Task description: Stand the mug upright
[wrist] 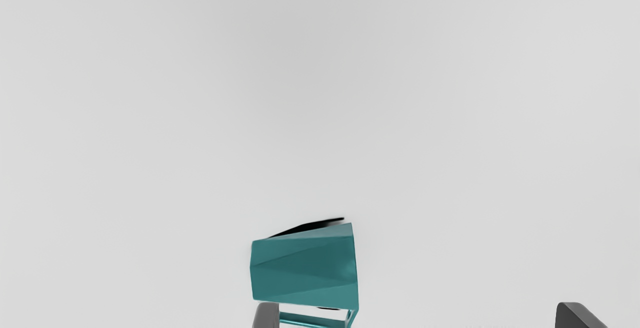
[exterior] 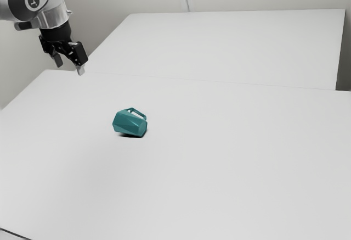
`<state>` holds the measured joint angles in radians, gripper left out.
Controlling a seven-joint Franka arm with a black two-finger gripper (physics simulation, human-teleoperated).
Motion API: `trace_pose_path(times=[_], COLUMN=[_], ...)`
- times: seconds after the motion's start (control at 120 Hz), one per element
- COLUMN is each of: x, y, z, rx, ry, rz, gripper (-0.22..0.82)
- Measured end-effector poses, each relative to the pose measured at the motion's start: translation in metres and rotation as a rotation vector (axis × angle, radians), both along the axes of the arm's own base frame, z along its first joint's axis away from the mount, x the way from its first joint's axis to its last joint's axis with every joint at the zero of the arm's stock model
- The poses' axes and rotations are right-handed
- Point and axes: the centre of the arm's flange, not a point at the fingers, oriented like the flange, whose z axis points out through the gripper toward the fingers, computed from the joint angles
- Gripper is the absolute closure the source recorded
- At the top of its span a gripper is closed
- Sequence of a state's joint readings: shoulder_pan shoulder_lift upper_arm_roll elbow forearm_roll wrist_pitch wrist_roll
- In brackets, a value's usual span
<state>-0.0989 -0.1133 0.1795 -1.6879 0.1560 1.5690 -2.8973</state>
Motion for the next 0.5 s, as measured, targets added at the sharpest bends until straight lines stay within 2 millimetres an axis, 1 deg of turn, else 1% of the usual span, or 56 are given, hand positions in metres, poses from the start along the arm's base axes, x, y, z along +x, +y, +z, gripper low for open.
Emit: trace_pose_path(times=[0.333,0.442,0.475,0.5], x=[0.002,0.003,0.002,0.001], y=[0.004,0.004,0.009,0.017], z=[-0.006,-0.024,-0.032,-0.040], rx=[-0.014,-0.041,-0.075,-0.106], ry=[-0.009,0.023,0.034,0.044], rz=[0.008,0.013,0.033,0.057], gripper=[0.00,0.00,0.00,0.00])
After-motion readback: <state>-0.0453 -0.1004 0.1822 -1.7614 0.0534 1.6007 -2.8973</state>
